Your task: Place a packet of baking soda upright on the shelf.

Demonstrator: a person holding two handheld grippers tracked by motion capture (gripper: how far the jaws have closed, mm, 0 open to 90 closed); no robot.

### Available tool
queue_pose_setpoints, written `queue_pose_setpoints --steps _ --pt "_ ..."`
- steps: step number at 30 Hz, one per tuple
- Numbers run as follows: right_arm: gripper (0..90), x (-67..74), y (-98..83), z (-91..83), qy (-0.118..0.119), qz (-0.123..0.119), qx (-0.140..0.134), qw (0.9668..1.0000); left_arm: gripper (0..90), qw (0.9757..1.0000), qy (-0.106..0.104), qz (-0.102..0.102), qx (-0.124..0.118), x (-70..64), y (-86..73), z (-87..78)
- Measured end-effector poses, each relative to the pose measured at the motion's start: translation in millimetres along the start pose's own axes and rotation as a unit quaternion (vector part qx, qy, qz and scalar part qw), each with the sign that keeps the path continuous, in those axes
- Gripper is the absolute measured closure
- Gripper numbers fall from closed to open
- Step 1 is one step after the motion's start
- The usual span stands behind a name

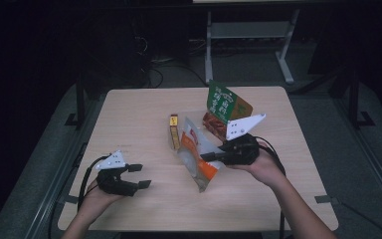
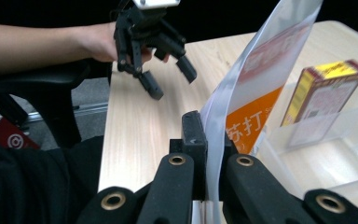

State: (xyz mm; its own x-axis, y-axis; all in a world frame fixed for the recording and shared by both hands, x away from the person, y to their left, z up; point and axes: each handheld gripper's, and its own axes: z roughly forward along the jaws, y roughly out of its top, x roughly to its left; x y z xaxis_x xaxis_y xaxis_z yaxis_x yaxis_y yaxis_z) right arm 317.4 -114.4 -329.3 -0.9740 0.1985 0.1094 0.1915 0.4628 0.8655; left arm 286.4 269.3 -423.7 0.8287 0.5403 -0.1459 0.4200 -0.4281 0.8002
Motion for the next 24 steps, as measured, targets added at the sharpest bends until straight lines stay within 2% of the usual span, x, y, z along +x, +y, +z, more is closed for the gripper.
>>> queue_pose_setpoints --steps 6,12,15,18,19,24 --pt "90.0 -5.9 12.0 -2.0 -0.011 -0.008 -0.003 0.9999 24.8 1.0000 0.002 0.006 0.004 0.3 -1.4 3.6" --pt "90.0 -13.0 22.0 -6.9 -0.033 -0.012 -0.002 0.9994 21.1 0.9999 0.003 0.012 0.001 -0.4 -2.1 7.8" --pt "90.0 -20.4 28.4 -10.3 -0.045 -0.014 0.002 0.9989 20.9 0.9998 0.003 0.020 0.004 -1.0 -2.1 9.6" --pt "90.0 -28.7 34.8 -11.9 -0.056 -0.010 0.010 0.9983 20.8 0.9998 0.002 0.018 0.007 -2.5 -2.9 12.4" --pt "90.0 -31.9 36.5 -11.6 -0.059 -0.010 0.008 0.9982 20.8 0.9997 0.003 0.024 0.010 -2.2 -2.7 12.5" --pt "90.0 -45.3 43.2 -8.9 -0.073 -0.007 0.011 0.9972 20.6 0.9996 -0.003 0.025 0.011 -3.6 -2.7 14.1"
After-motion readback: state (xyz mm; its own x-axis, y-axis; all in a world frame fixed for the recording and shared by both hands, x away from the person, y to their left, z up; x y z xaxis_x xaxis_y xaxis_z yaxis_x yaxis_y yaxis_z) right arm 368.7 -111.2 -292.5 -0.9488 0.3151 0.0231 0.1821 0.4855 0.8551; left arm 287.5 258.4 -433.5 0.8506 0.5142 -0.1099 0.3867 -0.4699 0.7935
